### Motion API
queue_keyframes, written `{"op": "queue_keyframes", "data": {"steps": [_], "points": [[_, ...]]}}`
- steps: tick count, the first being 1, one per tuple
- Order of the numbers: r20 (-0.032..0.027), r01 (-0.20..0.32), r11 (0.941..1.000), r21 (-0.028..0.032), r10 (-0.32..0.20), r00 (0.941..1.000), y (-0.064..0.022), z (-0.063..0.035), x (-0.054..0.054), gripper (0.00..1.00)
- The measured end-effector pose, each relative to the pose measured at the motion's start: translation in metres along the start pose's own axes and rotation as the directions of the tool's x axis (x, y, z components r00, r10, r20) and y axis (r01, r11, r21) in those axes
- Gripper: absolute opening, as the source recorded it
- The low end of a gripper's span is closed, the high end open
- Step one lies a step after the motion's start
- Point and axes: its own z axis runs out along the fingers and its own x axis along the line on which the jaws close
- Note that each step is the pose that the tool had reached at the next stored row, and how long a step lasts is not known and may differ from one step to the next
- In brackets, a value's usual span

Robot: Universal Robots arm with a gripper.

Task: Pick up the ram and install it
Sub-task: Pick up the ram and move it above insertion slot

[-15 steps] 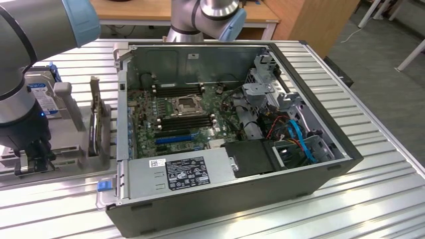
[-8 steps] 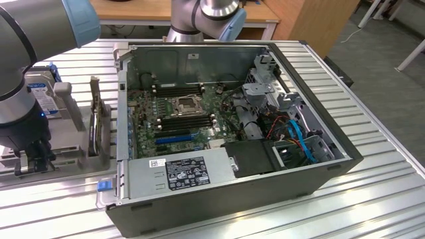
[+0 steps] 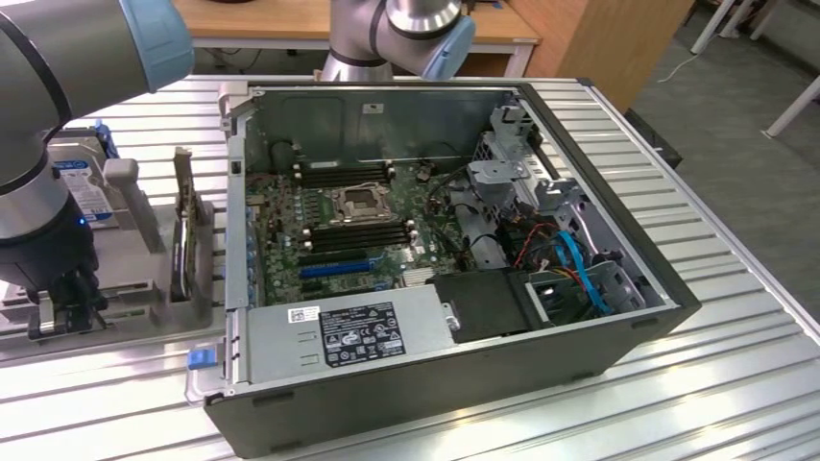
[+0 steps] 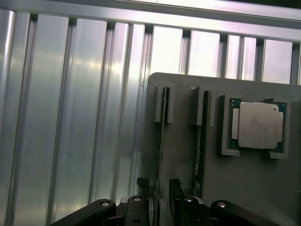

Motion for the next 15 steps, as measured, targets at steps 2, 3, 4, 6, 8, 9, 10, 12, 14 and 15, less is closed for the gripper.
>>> {"op": "queue_keyframes", "data": {"steps": [2,3,4,6,8,9,10,12,14,15], "points": [[0.0000,0.000,1.0000,-0.0001,0.000,1.0000,0.0000,0.0000,0.0000,0.31],[0.0000,0.000,1.0000,0.0000,0.000,1.0000,0.0000,0.0000,0.0000,0.31],[0.0000,0.000,1.0000,-0.0001,0.000,1.0000,0.0000,0.0000,0.0000,0.31],[0.0000,0.000,1.0000,-0.0001,0.000,1.0000,0.0000,0.0000,0.0000,0.29],[0.0000,0.000,1.0000,0.0000,0.000,1.0000,0.0000,0.0000,0.0000,0.29],[0.0000,0.000,1.0000,0.0000,0.000,1.0000,0.0000,0.0000,0.0000,0.23],[0.0000,0.000,1.0000,-0.0001,0.000,1.0000,0.0000,0.0000,0.0000,0.23],[0.0000,0.000,1.0000,0.0000,0.000,1.0000,0.0000,0.0000,0.0000,0.23],[0.0009,0.000,1.0000,0.0000,0.000,1.0000,0.0000,0.0000,0.0000,0.23],[0.0011,0.000,1.0000,0.0000,0.000,1.0000,-0.0001,0.0000,0.0000,0.23]]}}
